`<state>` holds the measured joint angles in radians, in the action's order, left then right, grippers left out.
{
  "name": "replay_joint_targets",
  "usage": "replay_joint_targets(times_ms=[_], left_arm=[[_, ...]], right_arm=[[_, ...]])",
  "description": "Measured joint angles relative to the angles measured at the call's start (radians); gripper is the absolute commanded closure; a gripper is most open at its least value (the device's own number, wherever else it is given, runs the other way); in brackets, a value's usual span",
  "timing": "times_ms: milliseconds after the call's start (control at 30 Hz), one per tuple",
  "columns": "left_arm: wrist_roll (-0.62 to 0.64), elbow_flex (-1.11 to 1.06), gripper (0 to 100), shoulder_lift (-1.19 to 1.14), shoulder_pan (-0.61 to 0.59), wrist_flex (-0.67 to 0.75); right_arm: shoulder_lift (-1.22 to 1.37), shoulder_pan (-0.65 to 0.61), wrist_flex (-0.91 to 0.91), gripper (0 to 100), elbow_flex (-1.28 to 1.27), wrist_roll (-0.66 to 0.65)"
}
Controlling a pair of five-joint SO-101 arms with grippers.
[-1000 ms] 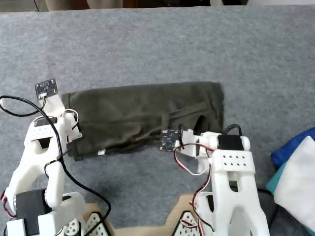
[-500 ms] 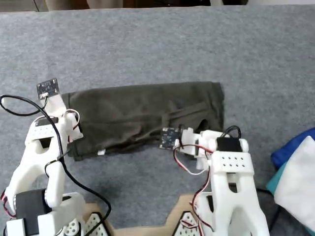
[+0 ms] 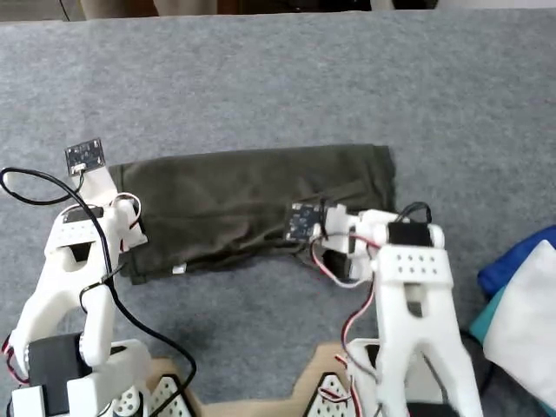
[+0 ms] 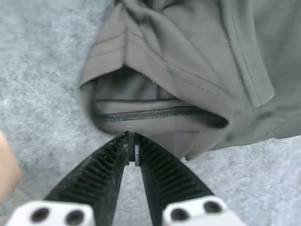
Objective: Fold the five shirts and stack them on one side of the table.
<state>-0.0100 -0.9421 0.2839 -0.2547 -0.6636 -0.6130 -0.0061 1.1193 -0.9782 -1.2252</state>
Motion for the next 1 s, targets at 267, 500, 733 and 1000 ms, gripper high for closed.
replay_joint_targets(times_ms=[267, 500, 733, 1000], left_arm=[[0.0, 0.0, 98, 0.0, 0.0, 0.0], [-0.002, 0.0, 98, 0.0, 0.0, 0.0], [-0.006, 0.0, 98, 0.0, 0.0, 0.0], [-0.006, 0.0, 98, 0.0, 0.0, 0.0]], right_arm=[[-0.058, -0.017, 0.137, 94.1, 0.003, -0.058], [-0.272, -0.078, 0.143, 84.3, -0.175, -0.058], [-0.279, -0.087, 0.115, 84.2, -0.207, -0.058], [-0.175, -0.087, -0.025, 93.0, -0.259, -0.058]])
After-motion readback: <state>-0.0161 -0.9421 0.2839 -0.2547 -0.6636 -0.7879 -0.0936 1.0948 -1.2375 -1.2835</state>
